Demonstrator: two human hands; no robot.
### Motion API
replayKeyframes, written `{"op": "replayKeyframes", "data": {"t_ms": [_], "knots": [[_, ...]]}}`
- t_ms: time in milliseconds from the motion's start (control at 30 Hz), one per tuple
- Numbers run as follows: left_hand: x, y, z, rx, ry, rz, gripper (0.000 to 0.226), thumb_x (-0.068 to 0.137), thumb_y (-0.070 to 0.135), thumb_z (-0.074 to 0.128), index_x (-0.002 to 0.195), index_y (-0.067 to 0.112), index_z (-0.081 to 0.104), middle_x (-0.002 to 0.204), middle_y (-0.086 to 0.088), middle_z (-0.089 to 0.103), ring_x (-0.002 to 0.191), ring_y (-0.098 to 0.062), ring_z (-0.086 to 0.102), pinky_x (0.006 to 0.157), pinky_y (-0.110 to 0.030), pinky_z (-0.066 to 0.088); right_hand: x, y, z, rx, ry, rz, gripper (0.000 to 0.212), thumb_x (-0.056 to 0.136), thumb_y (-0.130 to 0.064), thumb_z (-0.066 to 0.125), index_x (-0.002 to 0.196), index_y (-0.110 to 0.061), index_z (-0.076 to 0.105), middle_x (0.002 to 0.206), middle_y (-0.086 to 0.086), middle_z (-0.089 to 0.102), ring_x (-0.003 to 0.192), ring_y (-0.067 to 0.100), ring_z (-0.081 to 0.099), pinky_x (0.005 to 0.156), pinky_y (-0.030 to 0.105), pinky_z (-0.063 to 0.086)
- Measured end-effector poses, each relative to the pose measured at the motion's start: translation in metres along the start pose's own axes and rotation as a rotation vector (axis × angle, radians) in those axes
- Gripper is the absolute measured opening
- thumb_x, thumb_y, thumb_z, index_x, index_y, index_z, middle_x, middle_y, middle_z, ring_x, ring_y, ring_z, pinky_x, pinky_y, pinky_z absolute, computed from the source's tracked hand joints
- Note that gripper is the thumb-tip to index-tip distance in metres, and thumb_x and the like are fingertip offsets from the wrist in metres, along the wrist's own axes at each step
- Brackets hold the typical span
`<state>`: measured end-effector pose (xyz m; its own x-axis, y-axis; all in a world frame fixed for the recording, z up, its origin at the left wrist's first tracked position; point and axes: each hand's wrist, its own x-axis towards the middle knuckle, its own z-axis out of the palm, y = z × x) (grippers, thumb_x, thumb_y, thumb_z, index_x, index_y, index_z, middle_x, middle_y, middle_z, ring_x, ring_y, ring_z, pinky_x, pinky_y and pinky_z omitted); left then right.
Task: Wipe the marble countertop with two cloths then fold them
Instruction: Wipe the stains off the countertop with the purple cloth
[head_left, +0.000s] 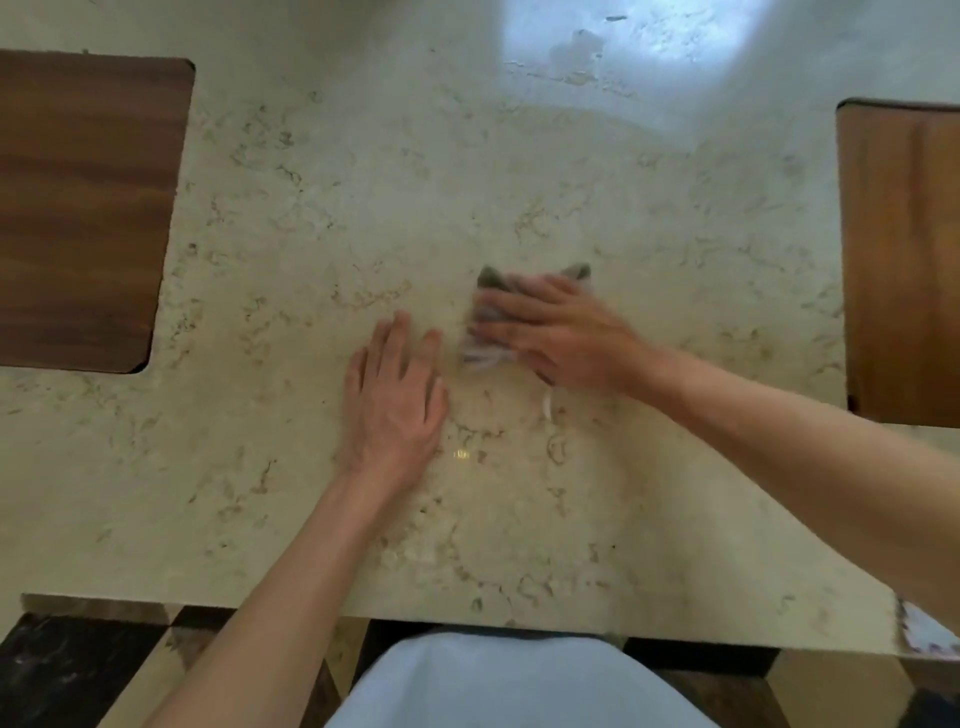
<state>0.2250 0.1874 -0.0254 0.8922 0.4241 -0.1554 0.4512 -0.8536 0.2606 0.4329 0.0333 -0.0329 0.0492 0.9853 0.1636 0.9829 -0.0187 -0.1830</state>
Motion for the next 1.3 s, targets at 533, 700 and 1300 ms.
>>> {"op": "replayKeyframes", "data": {"t_ms": [533, 700, 1300], "knots": [[-0.001, 0.037, 0.012, 0.082, -0.125, 0.094, 0.070, 0.093, 0.057, 0.029, 0.156, 0.026, 0.031, 0.168, -0.007, 0.018, 0.156, -0.033, 0.011, 0.121, -0.055, 0.012, -0.140, -0.088, -0.007, 0.140, -0.174, -0.181, 0.042, 0.107, -0.037, 0.047, 0.149, -0.032, 0.049, 0.162, -0.005, 0.037, 0.153, 0.025, 0.028, 0.118, 0.046, 0.034], [-0.001, 0.037, 0.010, 0.097, -0.165, 0.078, 0.072, 0.093, 0.061, 0.020, 0.158, 0.031, 0.021, 0.170, -0.003, 0.003, 0.156, -0.028, -0.006, 0.123, -0.051, 0.000, -0.104, 0.050, -0.026, -0.062, 0.073, 0.449, 0.041, 0.103, -0.025, 0.050, 0.143, -0.021, 0.053, 0.154, 0.009, 0.049, 0.142, 0.037, 0.045, 0.099, 0.057, 0.049], [-0.006, 0.108, 0.042, 0.158, -0.168, 0.248, 0.078, 0.092, 0.071, 0.018, 0.158, 0.037, -0.006, 0.168, -0.007, -0.019, 0.154, -0.030, -0.019, 0.122, -0.055, -0.010, -0.194, 0.019, -0.038, -0.001, 0.036, 0.736, 0.049, 0.098, -0.037, 0.049, 0.147, -0.031, 0.048, 0.159, 0.004, 0.042, 0.145, 0.038, 0.040, 0.105, 0.060, 0.043]]}}
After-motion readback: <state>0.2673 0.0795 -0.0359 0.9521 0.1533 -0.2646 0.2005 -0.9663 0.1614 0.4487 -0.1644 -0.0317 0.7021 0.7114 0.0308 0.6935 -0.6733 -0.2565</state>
